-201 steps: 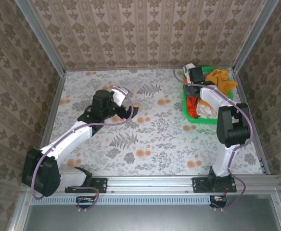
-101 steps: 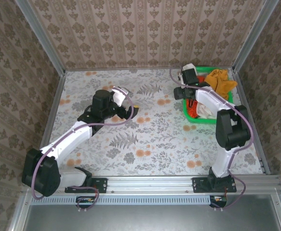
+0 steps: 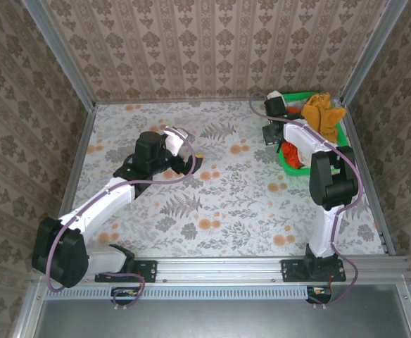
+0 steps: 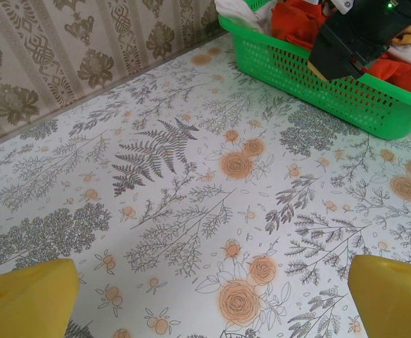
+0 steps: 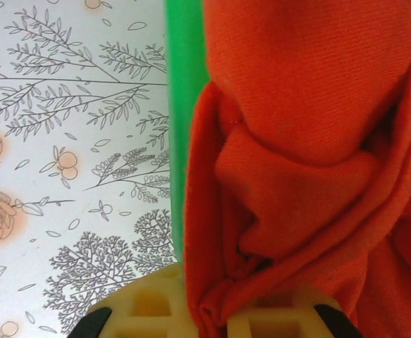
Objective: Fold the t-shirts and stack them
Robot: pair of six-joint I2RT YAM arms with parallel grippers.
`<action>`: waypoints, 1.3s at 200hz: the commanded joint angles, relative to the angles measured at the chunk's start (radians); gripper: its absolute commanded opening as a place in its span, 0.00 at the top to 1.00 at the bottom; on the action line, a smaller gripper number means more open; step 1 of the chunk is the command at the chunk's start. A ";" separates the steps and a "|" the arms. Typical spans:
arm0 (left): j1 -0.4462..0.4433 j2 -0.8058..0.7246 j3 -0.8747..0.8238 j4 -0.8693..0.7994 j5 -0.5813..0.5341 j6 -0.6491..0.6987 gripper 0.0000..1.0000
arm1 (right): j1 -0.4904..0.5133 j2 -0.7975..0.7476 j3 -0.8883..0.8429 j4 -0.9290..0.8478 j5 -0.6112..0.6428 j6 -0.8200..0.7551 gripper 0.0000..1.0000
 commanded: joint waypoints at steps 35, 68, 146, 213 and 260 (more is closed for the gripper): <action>-0.013 -0.009 0.006 0.017 0.021 0.013 0.00 | -0.075 0.075 0.093 0.010 -0.001 -0.128 1.00; -0.020 -0.002 0.017 0.015 0.021 0.014 0.00 | -0.142 0.146 0.180 0.000 0.008 -0.147 1.00; -0.044 0.019 0.035 0.009 0.014 0.012 0.00 | -0.227 0.279 0.325 0.028 -0.026 -0.232 1.00; -0.067 0.040 0.039 0.034 0.022 0.026 0.00 | -0.219 0.096 0.260 0.083 -0.197 -0.176 0.43; -0.106 0.087 0.061 0.078 0.042 0.054 0.00 | -0.241 -0.138 0.047 0.231 -0.196 -0.033 0.27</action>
